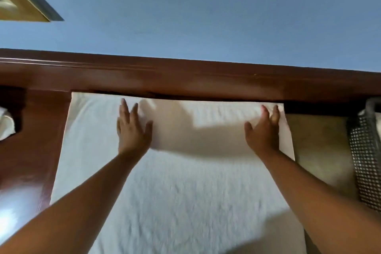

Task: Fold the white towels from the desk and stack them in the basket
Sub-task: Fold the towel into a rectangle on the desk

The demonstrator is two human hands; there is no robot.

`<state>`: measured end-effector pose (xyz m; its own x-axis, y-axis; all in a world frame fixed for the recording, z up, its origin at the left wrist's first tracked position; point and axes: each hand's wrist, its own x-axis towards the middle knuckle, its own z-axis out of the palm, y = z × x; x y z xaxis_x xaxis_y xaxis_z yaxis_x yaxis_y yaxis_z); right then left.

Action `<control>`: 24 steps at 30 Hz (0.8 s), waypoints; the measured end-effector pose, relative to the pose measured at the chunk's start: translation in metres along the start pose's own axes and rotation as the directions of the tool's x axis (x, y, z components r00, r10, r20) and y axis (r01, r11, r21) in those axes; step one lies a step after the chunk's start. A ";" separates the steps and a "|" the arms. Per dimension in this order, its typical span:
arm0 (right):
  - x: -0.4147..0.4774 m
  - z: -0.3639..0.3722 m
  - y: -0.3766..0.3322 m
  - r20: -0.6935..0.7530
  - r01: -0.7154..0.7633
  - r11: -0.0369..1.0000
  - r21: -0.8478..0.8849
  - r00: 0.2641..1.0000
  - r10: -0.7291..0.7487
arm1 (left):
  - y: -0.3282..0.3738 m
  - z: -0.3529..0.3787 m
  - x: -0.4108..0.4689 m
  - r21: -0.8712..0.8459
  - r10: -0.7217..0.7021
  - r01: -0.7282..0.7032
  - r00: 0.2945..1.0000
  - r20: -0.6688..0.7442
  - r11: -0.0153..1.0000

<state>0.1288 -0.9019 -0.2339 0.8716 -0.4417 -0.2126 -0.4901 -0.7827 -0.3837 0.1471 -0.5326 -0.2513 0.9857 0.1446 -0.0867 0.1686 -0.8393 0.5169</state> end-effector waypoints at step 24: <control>-0.316 -0.039 0.239 0.258 -0.256 0.944 -0.209 0.917 0.305 | 0.083 0.034 -0.348 0.146 0.247 -0.500 0.636 0.731 0.854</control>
<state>-0.2643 -0.9662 -0.2232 0.6502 -0.5306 -0.5437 -0.6861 -0.7175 -0.1202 -0.1814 -0.6703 -0.2072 0.6702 -0.4987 -0.5497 -0.3482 -0.8653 0.3605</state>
